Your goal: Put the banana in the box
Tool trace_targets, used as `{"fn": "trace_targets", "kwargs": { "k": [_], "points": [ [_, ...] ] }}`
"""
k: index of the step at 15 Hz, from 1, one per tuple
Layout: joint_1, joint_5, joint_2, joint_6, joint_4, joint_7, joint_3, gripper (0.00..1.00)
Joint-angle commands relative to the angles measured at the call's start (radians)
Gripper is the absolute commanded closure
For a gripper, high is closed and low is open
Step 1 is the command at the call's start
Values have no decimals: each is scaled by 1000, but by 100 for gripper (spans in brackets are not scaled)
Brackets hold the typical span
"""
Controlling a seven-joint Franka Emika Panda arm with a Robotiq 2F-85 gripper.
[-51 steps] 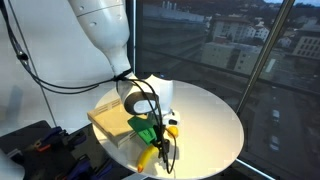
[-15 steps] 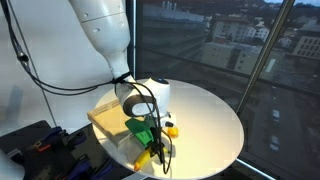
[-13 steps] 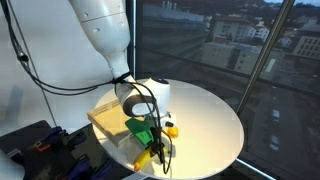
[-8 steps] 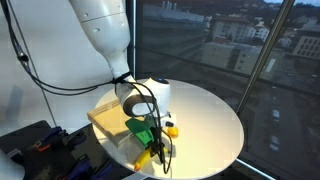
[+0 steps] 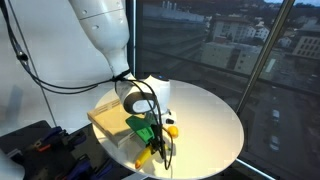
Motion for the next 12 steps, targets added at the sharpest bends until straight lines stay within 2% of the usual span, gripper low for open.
{"fn": "trace_targets", "kwargs": {
  "k": [1,12],
  "points": [
    [9,-6,-47,-42,-9,5,2,85],
    [20,-2,-119,-135,-1,-7,-5,85]
  ]
}}
